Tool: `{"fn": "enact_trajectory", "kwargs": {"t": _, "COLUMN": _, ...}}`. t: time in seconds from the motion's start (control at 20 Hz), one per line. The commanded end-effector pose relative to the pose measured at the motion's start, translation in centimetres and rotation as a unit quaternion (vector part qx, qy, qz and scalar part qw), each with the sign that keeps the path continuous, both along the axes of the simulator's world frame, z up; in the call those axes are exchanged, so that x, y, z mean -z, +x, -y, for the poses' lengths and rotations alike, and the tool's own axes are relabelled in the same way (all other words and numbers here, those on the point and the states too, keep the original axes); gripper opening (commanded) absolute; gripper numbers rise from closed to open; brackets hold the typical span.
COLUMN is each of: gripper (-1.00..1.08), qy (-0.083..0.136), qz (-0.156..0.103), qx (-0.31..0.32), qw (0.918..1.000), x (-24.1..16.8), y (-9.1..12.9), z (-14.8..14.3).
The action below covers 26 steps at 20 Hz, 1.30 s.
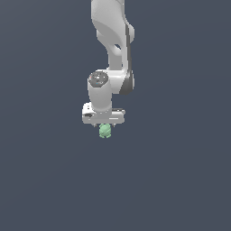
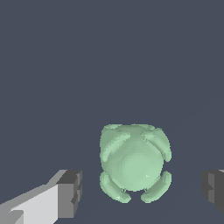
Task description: Pick up the object and move it to a goal position.
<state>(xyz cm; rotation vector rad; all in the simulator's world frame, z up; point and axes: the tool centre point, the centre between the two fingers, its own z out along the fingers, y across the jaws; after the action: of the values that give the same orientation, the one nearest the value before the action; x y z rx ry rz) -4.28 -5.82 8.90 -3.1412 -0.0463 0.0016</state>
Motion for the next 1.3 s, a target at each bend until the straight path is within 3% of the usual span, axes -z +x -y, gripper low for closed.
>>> {"fn": "enact_trajectory", "kwargs": {"t": 0.0, "gripper": 1.0, "qy": 0.0, "qz": 0.0, "qx": 0.0, "qw": 1.0, "x": 0.4, "y": 0.0, "z": 0.0}}
{"fn": "enact_trajectory", "kwargs": {"t": 0.7, "gripper": 1.0, "qy": 0.0, "qz": 0.0, "qx": -0.001, "qw": 1.0, "x": 5.0, "y": -0.1, "z": 0.1}}
{"fn": "enact_trajectory", "kwargs": {"t": 0.75, "gripper": -1.0, "qy": 0.0, "qz": 0.0, "qx": -0.001, "qw": 1.0, "x": 5.0, "y": -0.1, "z": 0.1}}
{"fn": "enact_trajectory", "kwargs": {"t": 1.25, "gripper": -1.0, "qy": 0.0, "qz": 0.001, "qx": -0.001, "qw": 1.0, "x": 4.9, "y": -0.1, "z": 0.1}}
